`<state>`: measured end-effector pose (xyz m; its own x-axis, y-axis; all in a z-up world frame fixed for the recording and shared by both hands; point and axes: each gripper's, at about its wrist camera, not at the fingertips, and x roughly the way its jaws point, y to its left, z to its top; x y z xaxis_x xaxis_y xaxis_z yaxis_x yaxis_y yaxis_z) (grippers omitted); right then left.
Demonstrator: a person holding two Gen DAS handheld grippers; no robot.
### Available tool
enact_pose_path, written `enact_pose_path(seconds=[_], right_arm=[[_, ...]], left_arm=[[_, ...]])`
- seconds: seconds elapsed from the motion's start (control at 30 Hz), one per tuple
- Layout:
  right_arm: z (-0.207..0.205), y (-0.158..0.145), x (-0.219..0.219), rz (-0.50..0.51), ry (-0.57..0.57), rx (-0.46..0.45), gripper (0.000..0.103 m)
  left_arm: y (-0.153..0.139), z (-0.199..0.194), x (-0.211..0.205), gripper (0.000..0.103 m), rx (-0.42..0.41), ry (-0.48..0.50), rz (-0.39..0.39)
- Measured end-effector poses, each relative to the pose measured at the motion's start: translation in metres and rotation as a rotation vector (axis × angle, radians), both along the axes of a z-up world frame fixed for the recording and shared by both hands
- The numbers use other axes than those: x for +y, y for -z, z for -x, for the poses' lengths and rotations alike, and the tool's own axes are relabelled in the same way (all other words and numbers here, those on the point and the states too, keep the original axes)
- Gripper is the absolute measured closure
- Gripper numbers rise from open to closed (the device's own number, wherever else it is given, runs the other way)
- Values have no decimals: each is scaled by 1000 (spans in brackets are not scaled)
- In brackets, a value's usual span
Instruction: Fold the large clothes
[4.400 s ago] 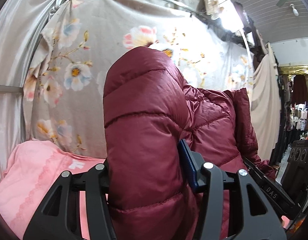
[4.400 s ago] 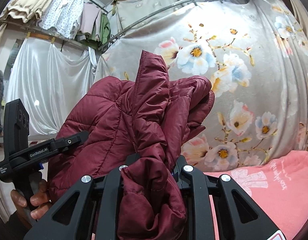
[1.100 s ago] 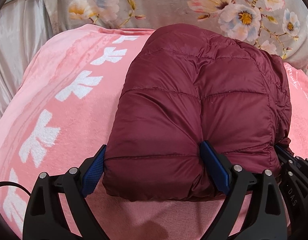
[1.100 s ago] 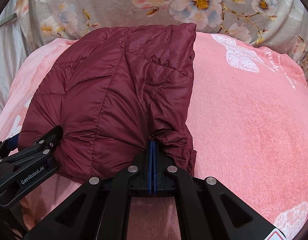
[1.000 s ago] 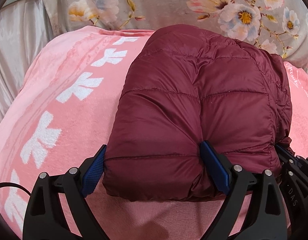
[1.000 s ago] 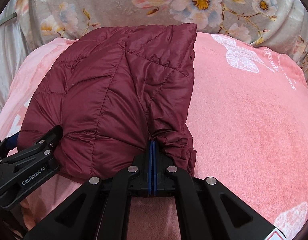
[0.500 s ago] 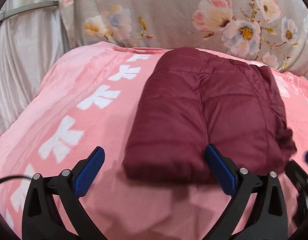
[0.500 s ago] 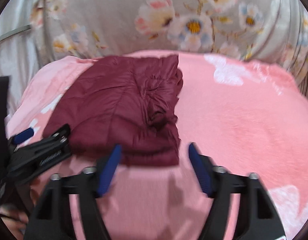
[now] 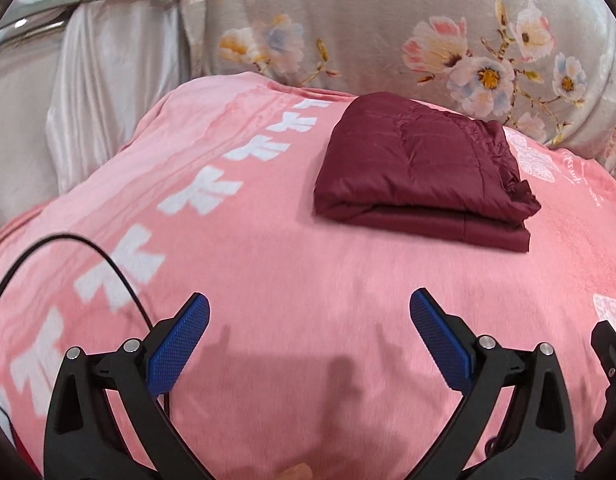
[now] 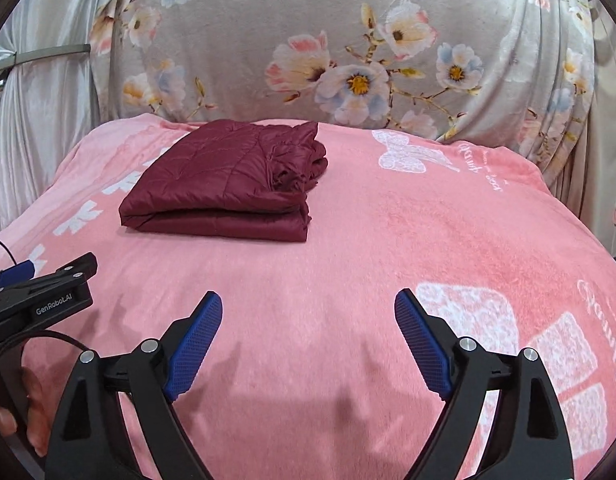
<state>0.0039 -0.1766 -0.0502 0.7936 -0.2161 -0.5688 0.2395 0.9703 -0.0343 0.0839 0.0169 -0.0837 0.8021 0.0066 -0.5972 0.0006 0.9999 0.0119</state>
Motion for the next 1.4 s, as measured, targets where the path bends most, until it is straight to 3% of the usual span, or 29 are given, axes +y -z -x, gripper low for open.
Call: enact_pose_path(seconds=[0.3, 0.7, 1.4], right_arm=[[-6, 6, -1, -12, -6, 25, 17], [-29, 17, -8, -67, 24, 84, 17], [-35, 18, -7, -53, 28, 89, 17]], left_arm=[[3, -5, -6, 5, 4, -29, -26], [2, -16, -24, 5, -27, 12, -58], [-1, -14, -29, 5, -43, 21, -71]])
